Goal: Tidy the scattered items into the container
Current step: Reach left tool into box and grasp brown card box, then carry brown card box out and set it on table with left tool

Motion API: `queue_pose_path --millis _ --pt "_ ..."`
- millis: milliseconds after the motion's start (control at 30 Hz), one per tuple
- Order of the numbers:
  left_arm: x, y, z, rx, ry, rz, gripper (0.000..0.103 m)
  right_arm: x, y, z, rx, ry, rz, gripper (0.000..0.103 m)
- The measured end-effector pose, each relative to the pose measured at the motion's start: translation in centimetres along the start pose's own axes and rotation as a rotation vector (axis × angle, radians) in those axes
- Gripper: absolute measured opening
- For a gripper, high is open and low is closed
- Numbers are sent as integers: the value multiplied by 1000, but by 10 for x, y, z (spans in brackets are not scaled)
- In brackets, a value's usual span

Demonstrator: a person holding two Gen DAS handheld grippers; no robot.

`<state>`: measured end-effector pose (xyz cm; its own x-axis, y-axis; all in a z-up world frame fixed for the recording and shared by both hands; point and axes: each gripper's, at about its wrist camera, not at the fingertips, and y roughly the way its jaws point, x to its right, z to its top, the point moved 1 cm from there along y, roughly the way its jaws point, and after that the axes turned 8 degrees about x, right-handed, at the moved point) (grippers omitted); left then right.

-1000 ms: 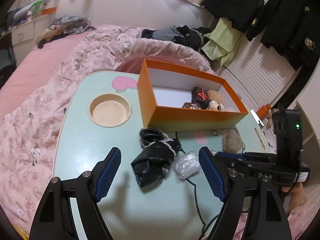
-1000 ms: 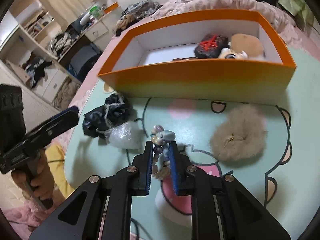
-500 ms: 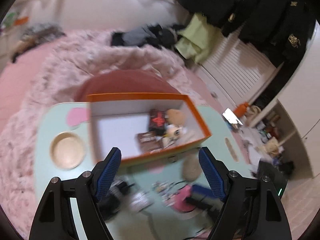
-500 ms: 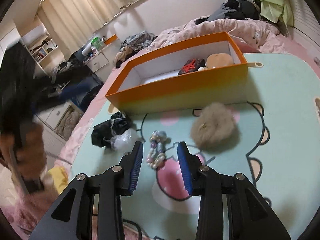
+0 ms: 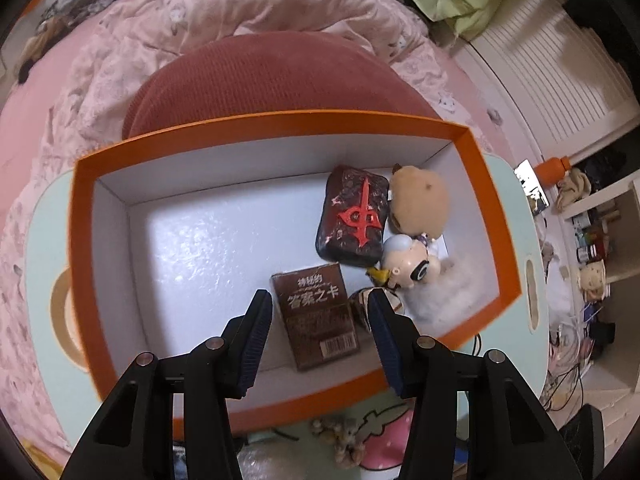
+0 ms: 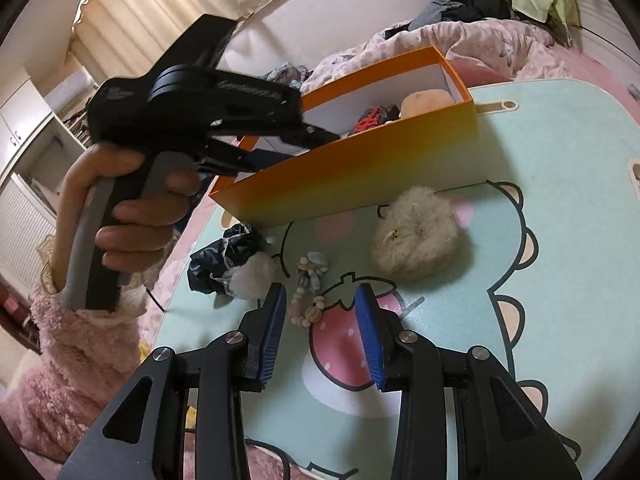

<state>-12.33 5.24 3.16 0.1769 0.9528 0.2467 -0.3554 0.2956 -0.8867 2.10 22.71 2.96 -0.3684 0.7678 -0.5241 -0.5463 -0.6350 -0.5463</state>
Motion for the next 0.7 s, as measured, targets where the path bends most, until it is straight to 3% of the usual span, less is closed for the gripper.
queue_pose_path --millis 67,167,300,433,567,700 --pt "-1 12 -1 -25 3 20 48 1 1 0 -5 2 1 37" --pt "-2 13 1 9 -14 39 42 3 1 -1 -6 11 1 37" --pt "-6 6 0 26 -26 8 41 5 0 -1 -10 22 3 37" --pt "-6 -25 4 111 -13 -27 41 5 1 -1 -11 22 1 37" --pt "-3 -74 -7 216 38 -82 41 4 -1 -1 -7 18 -11 37" --pt "-7 -105 -48 256 83 -217 41 2 -7 -1 21 11 -21 37"
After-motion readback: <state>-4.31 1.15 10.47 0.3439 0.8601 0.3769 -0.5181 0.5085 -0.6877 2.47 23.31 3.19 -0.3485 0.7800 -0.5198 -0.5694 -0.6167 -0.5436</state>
